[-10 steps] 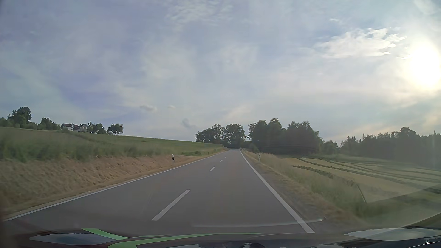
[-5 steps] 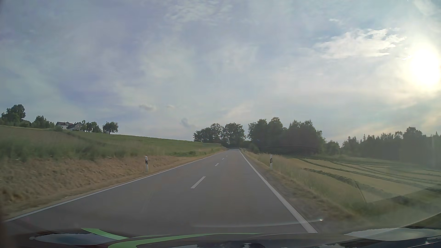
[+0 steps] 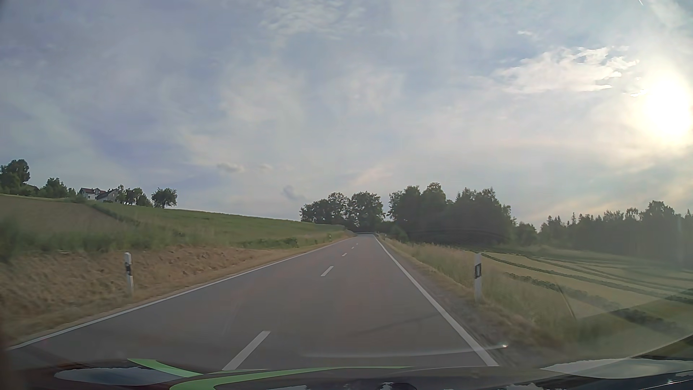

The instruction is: Follow the waypoints while adhering to traffic rules and regulations

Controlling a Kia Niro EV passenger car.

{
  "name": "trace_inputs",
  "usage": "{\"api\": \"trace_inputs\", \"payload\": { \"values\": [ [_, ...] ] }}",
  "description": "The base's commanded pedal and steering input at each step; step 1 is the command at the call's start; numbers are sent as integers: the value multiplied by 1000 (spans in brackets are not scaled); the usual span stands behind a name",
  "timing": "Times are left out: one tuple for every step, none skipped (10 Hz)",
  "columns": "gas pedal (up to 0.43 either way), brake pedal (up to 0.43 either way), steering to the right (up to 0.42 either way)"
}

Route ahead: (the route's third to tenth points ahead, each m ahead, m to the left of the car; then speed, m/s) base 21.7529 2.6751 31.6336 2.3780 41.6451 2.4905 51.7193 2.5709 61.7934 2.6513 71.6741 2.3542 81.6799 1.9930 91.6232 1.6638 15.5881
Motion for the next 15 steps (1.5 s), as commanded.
{"api": "trace_inputs", "payload": {
  "values": [
    [429, 0, 7],
    [429, 0, 5],
    [429, 0, 3],
    [429, 0, 3],
    [429, 0, 3],
    [429, 0, 3],
    [429, 0, 3],
    [429, 0, 3],
    [429, 0, 1],
    [429, 0, -2],
    [421, 0, -4],
    [421, 0, -4],
    [421, 0, -5],
    [390, 0, -5],
    [390, 0, -5]
  ]
}}
